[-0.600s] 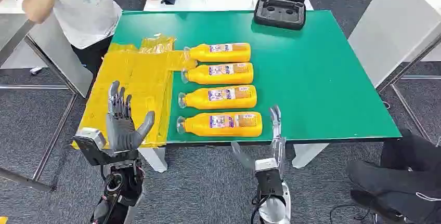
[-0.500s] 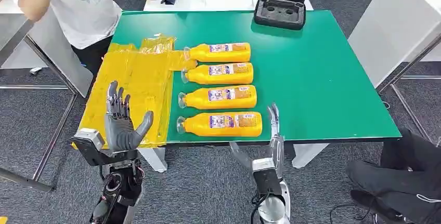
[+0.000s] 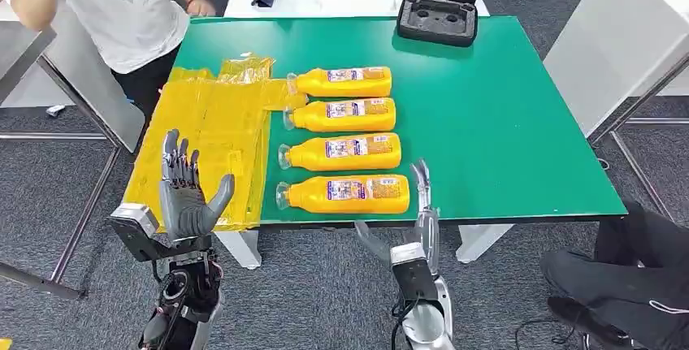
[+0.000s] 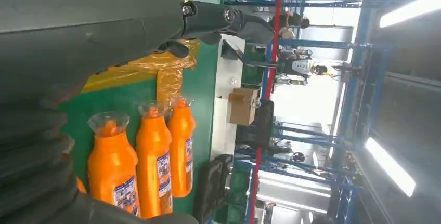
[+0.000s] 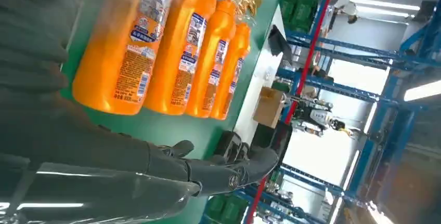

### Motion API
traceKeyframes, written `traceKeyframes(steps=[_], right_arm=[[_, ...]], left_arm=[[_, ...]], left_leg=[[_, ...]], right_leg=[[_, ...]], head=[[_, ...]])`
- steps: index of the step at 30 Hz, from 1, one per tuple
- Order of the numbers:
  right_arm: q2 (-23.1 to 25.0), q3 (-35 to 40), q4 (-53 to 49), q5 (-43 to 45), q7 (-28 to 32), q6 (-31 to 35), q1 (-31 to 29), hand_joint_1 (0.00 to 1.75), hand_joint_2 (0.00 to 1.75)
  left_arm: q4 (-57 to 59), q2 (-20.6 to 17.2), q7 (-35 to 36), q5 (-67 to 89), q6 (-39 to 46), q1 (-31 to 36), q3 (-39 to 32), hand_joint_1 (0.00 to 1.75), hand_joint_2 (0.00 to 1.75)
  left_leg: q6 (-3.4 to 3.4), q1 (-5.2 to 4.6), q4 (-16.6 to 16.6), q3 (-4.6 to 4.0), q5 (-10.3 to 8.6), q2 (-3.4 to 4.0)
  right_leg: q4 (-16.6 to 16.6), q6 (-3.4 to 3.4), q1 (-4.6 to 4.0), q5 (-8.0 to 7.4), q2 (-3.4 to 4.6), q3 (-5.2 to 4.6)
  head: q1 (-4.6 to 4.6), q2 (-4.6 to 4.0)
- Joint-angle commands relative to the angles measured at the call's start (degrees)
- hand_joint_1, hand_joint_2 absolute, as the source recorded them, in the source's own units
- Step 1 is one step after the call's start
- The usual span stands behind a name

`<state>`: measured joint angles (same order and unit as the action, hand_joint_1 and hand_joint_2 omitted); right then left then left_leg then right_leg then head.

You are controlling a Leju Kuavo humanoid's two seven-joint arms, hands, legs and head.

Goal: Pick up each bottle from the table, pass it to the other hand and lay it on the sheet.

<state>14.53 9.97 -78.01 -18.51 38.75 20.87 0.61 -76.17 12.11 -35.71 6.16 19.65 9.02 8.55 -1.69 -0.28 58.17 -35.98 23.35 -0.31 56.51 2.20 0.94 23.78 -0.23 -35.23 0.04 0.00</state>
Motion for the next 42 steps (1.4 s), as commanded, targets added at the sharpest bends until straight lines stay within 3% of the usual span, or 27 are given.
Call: traceKeyframes(steps=[1, 7, 8, 9, 20, 27, 30, 42], right_arm=[[-4.68, 1.97, 7.53, -5.69, -14.93, -9.19, -5.18, 0.00, 1.75], [-4.76, 1.73, 8.49, -7.61, -15.66, -9.05, -6.18, 0.00, 1.75], [-5.35, 2.58, 8.13, -10.19, -17.71, -8.92, -6.43, 0.00, 1.75], [-6.31, 3.36, 8.25, -16.89, -20.16, -3.84, -7.30, 0.00, 1.75], [-12.36, 10.46, 17.82, -17.90, -28.14, -10.38, -21.39, 0.00, 1.75], [-13.25, 14.21, 26.69, -17.49, -32.21, -14.11, -29.79, 0.00, 1.75], [-13.19, 14.61, 31.49, -15.02, -31.87, -17.54, -32.47, 0.00, 1.75], [-13.15, 14.97, 35.00, -13.01, -30.17, -19.39, -33.90, 0.00, 1.75]], left_arm=[[3.16, -1.24, 0.04, 1.66, 1.42, 2.81, 0.18, 0.00, 1.75], [3.25, -1.50, 0.32, 1.70, 1.44, 3.16, 0.40, 0.00, 1.75], [3.33, -1.55, 0.37, 1.78, 1.55, 3.21, 0.49, 0.00, 1.75], [3.19, -1.60, 0.09, 3.59, 3.82, 3.17, 0.40, 0.00, 1.75], [3.40, -2.30, -0.09, 1.83, 4.32, 4.44, -1.68, 0.00, 1.75], [3.30, -2.47, -0.38, 3.99, 6.28, 4.85, -2.20, 0.00, 1.75], [5.10, -2.42, -0.37, 3.88, 6.00, 5.67, -1.88, 0.00, 1.75], [7.03, -2.34, -0.79, 3.98, 6.60, 6.68, -1.45, 0.00, 1.75]], left_leg=[[0.06, 0.05, -0.05, 0.18, 0.04, 0.04], [0.08, 0.06, -0.06, 0.24, 0.04, -0.01], [0.10, 0.09, -0.06, 0.31, 0.07, 0.00], [0.13, 0.11, -0.06, 0.42, 0.14, 0.07], [0.07, 0.03, -0.03, 0.19, 0.04, 0.21], [0.09, 0.04, -0.03, 0.26, 0.06, 0.21], [0.09, 0.06, 0.00, 0.26, 0.07, 0.16], [0.09, 0.05, -0.03, 0.29, 0.05, 0.16]], right_leg=[[-0.09, -0.05, -0.05, 0.01, 0.04, 0.18], [-0.10, -0.08, -0.06, 0.04, -0.01, 0.26], [-0.12, -0.10, -0.09, 0.06, 0.01, 0.34], [-0.14, -0.13, -0.11, 0.09, 0.07, 0.45], [-0.05, -0.07, -0.03, -0.03, 0.21, 0.15], [-0.04, -0.07, -0.05, -0.02, 0.19, 0.23], [-0.04, -0.07, -0.07, 0.00, 0.15, 0.26], [-0.05, -0.07, -0.05, -0.01, 0.15, 0.28]], head=[[0.00, 0.00], [-0.02, 0.00], [0.00, 0.00], [0.00, 0.00], [0.00, 0.00], [0.02, 0.00], [0.00, 0.00], [0.00, 0.00]])
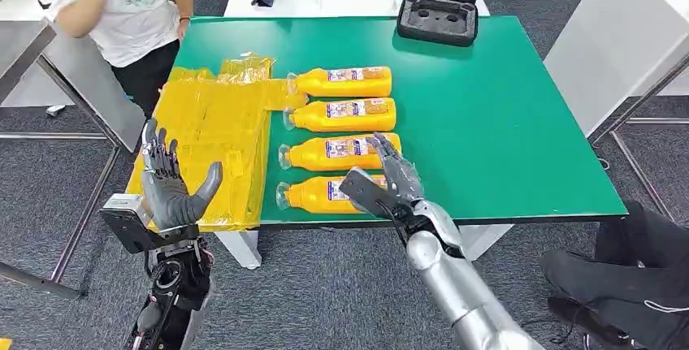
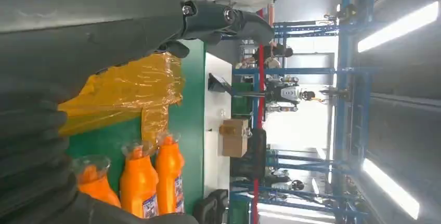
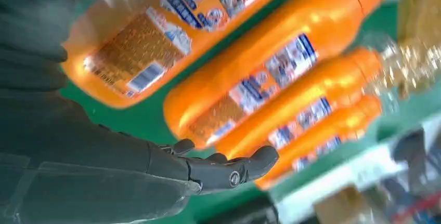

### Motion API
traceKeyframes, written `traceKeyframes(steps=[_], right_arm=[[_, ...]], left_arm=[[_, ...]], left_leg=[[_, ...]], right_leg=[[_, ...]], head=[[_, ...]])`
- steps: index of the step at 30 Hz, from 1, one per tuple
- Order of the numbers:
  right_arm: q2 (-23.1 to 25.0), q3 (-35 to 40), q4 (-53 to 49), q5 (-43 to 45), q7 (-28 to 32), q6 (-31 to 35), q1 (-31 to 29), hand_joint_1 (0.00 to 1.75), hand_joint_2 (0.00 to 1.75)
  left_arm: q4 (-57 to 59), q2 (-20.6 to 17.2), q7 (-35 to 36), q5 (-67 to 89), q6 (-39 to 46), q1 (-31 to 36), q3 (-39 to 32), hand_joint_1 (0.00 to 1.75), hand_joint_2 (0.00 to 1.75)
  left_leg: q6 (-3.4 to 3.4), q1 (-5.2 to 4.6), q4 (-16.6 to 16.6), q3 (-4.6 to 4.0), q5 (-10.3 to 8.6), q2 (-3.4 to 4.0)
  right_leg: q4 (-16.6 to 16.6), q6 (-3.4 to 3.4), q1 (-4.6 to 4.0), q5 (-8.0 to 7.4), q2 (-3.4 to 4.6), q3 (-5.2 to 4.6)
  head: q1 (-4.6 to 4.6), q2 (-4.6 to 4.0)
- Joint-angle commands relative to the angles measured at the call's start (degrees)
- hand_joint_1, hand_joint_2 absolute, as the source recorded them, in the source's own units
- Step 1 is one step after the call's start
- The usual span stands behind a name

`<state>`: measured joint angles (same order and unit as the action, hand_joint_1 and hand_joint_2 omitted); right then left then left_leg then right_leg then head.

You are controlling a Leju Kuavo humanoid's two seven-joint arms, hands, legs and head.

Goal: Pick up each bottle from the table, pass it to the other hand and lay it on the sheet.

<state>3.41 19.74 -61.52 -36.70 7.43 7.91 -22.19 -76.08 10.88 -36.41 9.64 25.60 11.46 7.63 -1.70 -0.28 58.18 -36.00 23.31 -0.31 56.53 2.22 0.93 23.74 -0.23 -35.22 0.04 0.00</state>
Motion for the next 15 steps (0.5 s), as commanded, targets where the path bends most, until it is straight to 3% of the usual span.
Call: traceKeyframes(steps=[1, 15], right_arm=[[-1.16, 11.08, 24.48, 6.88, 1.33, -14.11, -18.18, 0.00, 1.75], [-0.51, 16.74, 31.80, 7.30, 0.22, -19.26, -25.34, 0.00, 1.75]], left_arm=[[7.16, -2.02, -0.78, -1.69, 1.79, 4.28, -0.15, 0.00, 1.75], [7.17, -2.46, -1.38, -3.02, 2.64, 3.59, -0.10, 0.00, 1.75]], left_leg=[[0.12, 0.08, -0.03, 0.36, 0.12, 0.14], [0.09, 0.02, 0.00, 0.21, 0.07, 0.09]], right_leg=[[-0.08, -0.10, -0.08, 0.06, 0.13, 0.34], [0.02, -0.07, -0.03, 0.06, 0.09, 0.18]], head=[[0.00, 0.00], [0.00, 0.00]])
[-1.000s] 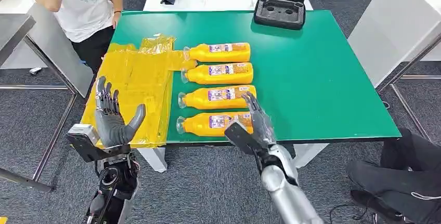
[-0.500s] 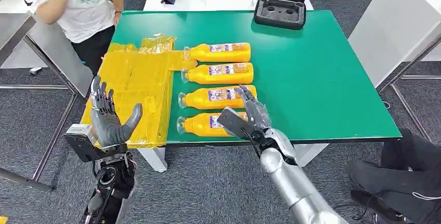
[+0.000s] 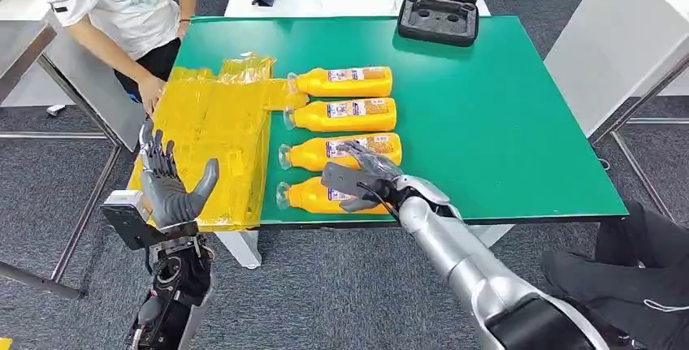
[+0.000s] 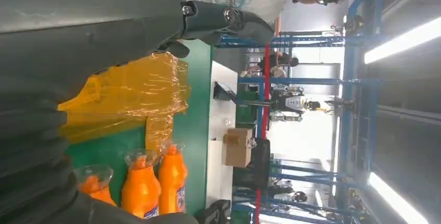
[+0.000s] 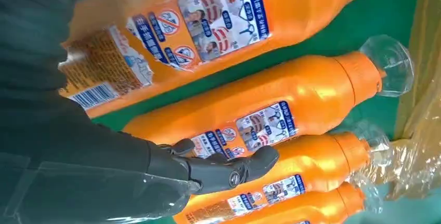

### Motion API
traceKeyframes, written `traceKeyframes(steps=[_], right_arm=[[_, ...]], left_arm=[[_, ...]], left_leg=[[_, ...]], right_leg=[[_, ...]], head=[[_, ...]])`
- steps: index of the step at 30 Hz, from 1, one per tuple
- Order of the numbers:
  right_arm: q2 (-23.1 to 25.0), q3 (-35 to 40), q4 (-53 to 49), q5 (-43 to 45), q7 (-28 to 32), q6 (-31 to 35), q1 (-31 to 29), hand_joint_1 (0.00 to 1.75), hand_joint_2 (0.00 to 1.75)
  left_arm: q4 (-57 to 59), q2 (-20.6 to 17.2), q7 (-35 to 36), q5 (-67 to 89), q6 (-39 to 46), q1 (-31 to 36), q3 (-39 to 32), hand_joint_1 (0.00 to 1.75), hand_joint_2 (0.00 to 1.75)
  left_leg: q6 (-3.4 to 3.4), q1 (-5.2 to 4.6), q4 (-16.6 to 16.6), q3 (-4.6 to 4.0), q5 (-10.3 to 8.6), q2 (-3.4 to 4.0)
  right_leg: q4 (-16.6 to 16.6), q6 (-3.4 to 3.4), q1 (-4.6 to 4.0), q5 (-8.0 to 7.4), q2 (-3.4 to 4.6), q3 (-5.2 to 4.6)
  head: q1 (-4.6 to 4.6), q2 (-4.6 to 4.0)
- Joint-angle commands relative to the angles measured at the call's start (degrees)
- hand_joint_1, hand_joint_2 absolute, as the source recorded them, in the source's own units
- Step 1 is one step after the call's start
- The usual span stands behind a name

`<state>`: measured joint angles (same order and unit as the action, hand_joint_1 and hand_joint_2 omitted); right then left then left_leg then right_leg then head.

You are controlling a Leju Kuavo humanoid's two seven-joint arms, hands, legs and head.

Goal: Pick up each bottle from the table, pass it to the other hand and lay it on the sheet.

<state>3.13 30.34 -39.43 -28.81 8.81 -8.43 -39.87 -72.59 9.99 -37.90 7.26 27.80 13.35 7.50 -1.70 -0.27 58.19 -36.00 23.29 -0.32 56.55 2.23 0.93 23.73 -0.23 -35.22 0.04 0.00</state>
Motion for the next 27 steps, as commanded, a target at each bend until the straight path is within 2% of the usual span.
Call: traceKeyframes(steps=[1, 13, 17, 20, 27], right_arm=[[-0.27, 6.14, 9.78, -0.54, -1.16, -3.01, -7.80, 0.00, 1.75], [0.73, 8.38, 12.39, -0.44, -1.53, -4.79, -11.04, 0.00, 1.75], [0.12, 8.94, 12.42, -0.61, -1.30, -5.44, -11.46, 0.00, 1.75], [-0.57, 9.63, 12.43, -0.97, -0.79, -6.03, -12.01, 0.00, 1.75], [-1.14, 10.40, 10.83, -0.63, -0.15, -6.51, -10.67, 0.00, 1.75]], left_arm=[[3.69, -1.54, 0.11, -0.64, 0.45, 1.59, 0.04, 0.00, 1.75], [1.99, -1.07, 0.20, -0.75, 0.92, 0.55, -1.20, 0.00, 1.75], [1.78, -1.20, 0.26, -0.75, 0.82, 0.00, -1.53, 0.00, 1.75], [1.77, -1.13, 0.25, -0.81, 0.71, -0.71, -1.68, 0.00, 1.75], [1.95, -1.32, 0.21, -0.89, 0.26, -0.92, -1.50, 0.00, 1.75]], left_leg=[[0.11, 0.05, 0.04, 0.25, 0.13, 0.12], [0.07, 0.01, 0.01, 0.13, 0.07, 0.10], [0.12, 0.06, 0.01, 0.30, 0.15, 0.13], [0.05, 0.00, -0.01, 0.10, 0.04, 0.05], [0.12, 0.06, -0.02, 0.26, 0.11, 0.06]], right_leg=[[0.02, -0.10, -0.05, 0.09, 0.11, 0.23], [0.01, -0.06, -0.01, 0.04, 0.10, 0.09], [0.00, -0.11, -0.06, 0.10, 0.12, 0.28], [0.00, -0.04, 0.00, 0.03, 0.05, 0.08], [-0.04, -0.10, -0.07, 0.08, 0.05, 0.26]], head=[[-0.02, 0.00], [0.00, 0.00], [0.00, 0.00], [0.00, 0.00], [0.00, 0.00]])
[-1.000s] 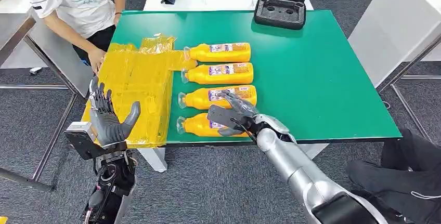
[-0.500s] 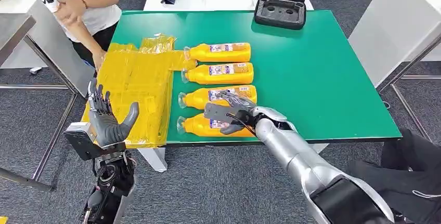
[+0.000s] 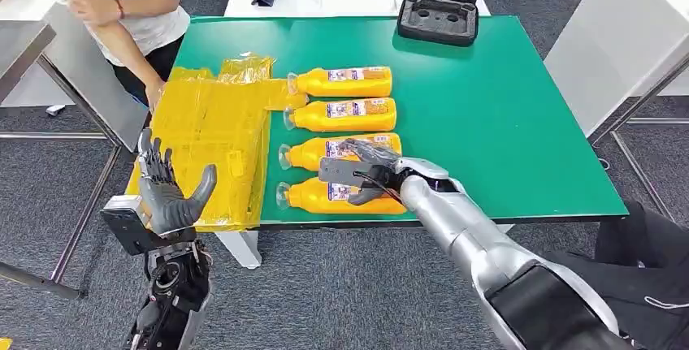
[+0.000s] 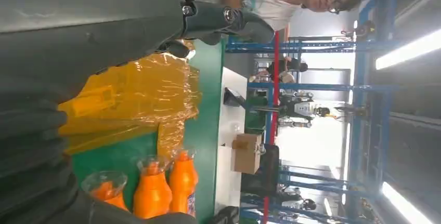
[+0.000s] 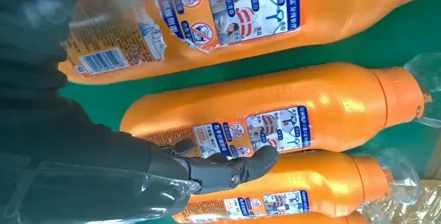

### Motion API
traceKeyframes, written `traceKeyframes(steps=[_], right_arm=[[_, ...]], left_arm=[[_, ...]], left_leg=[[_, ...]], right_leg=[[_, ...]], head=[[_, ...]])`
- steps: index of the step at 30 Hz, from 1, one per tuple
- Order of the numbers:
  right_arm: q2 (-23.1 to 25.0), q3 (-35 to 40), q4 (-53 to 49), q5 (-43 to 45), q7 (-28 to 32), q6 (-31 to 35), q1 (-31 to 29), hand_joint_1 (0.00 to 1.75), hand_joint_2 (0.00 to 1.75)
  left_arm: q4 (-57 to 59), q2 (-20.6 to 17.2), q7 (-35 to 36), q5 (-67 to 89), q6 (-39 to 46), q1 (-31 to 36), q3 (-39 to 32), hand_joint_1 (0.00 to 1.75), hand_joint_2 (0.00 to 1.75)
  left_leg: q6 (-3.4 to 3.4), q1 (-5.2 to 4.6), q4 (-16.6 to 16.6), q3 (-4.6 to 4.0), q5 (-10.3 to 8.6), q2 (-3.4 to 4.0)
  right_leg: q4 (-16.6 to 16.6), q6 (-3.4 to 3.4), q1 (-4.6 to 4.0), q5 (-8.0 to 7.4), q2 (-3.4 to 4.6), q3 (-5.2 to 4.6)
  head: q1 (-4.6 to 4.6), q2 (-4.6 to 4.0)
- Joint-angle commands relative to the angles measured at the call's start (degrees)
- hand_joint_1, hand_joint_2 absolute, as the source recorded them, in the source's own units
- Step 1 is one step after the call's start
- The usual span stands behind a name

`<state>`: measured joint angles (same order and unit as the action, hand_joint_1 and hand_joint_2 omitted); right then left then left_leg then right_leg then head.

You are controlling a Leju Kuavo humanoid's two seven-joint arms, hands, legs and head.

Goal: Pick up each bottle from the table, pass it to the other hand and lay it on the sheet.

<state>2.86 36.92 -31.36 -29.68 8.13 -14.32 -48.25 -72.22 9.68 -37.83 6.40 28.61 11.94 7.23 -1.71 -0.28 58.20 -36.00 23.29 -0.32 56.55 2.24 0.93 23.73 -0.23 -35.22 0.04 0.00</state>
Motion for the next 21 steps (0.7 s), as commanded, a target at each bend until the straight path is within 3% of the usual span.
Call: traceKeyframes(steps=[1, 8, 21], right_arm=[[-0.98, 3.85, 2.77, 0.24, 0.54, -0.59, -2.02, 0.00, 1.75], [-3.51, 5.34, 0.47, 0.92, 0.90, -2.47, -1.66, 0.00, 1.75], [-2.93, 6.68, 1.39, 1.23, 1.06, -4.04, -3.15, 0.00, 1.75]], left_arm=[[1.52, -1.02, 0.14, -0.04, -0.56, 0.56, -1.23, 0.00, 1.75], [1.63, -1.09, 0.27, -0.10, -0.85, 0.80, -1.01, 0.00, 1.75], [1.72, -1.00, 0.21, -0.14, -0.48, 0.96, -1.14, 0.00, 1.75]], left_leg=[[0.08, 0.03, -0.03, 0.17, 0.06, 0.03], [0.07, 0.03, -0.02, 0.13, 0.04, -0.04], [0.10, 0.05, 0.00, 0.18, 0.09, 0.06]], right_leg=[[-0.02, -0.07, -0.03, 0.06, 0.02, 0.16], [-0.03, -0.07, -0.04, 0.05, -0.04, 0.14], [0.00, -0.09, -0.05, 0.07, 0.05, 0.16]], head=[[0.00, 0.00], [0.00, 0.00], [0.00, 0.00]])
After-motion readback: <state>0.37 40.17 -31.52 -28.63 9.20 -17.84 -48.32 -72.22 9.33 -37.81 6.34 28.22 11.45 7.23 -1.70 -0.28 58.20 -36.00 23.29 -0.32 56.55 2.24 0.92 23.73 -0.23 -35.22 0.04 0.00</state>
